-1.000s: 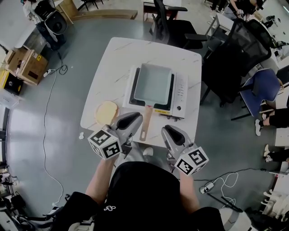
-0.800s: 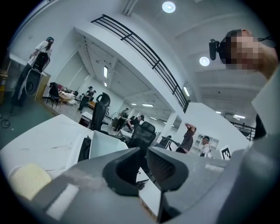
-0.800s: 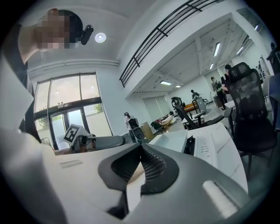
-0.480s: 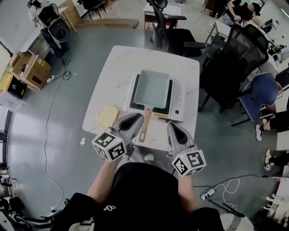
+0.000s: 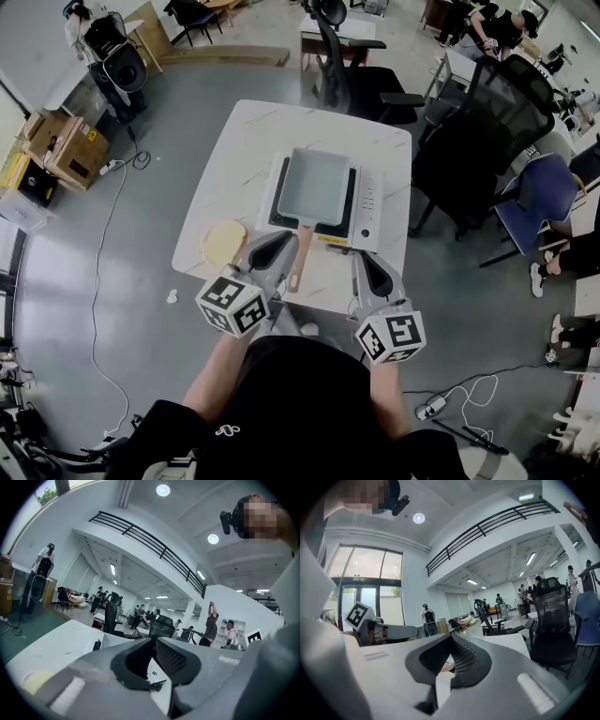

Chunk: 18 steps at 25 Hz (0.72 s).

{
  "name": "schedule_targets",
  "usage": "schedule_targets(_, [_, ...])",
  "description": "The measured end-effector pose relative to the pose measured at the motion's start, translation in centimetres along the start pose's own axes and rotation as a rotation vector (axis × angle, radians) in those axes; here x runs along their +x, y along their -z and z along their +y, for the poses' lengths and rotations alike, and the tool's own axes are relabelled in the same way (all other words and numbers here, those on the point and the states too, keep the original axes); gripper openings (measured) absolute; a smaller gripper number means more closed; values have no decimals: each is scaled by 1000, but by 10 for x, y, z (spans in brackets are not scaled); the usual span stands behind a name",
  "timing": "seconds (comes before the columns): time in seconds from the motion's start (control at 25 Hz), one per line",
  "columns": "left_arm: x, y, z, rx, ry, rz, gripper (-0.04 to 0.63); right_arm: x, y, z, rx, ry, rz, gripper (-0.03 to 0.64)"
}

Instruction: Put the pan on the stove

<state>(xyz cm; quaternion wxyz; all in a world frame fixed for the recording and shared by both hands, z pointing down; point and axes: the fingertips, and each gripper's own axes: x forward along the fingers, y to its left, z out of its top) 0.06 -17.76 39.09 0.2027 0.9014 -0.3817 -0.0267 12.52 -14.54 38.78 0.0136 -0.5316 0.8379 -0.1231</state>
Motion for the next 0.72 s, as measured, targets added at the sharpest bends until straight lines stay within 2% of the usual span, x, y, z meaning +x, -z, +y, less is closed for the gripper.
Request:
schedule_targets(0.16, [-3, -2, 0, 16, -23, -14, 2, -1, -1, 0, -6, 4, -6, -2])
schedule_targets(0.72, [-9, -7, 2, 52, -67, -33, 0, -3, -6, -4, -24, 33, -19, -2])
